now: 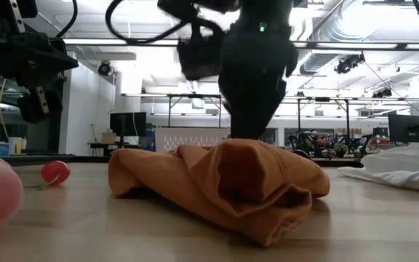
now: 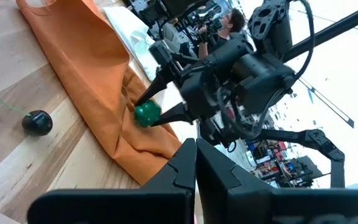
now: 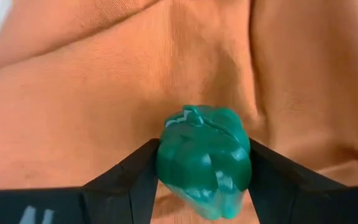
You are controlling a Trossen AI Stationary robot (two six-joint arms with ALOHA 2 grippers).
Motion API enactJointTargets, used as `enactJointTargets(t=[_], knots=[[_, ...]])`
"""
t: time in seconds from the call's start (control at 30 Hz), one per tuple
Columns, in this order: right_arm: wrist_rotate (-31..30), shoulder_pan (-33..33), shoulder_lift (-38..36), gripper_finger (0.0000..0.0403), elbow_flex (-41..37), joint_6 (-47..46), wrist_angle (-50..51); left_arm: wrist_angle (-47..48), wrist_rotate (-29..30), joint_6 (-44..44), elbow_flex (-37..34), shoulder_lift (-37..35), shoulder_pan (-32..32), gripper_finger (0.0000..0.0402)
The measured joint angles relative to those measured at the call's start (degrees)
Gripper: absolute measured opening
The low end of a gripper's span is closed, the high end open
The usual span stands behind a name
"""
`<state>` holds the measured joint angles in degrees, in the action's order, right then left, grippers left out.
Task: Pick and placing Produce into tupperware
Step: Put the green bell pepper into the white basket
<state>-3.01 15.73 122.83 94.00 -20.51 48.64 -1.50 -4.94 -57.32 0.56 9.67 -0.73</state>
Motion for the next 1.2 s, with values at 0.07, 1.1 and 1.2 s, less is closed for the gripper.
enactJointTargets(t=[0.07,1.1,1.2], knots=[[-0.45,0.0,-0.98,0.0189,0.0,0.0,0.27,0.0,0.02,0.06,0.0,0.0,0.01,0.0001],[-2.73,-3.97,-9.51,0.0197,0.11,-1.97,3.81,0.01,0.02,0.02,0.0,0.0,0.02,0.0001],[-2.81,-5.15,-11.16,0.0197,0.13,-2.01,3.06,0.0,0.02,0.02,0.0,0.0,-0.01,0.0001]])
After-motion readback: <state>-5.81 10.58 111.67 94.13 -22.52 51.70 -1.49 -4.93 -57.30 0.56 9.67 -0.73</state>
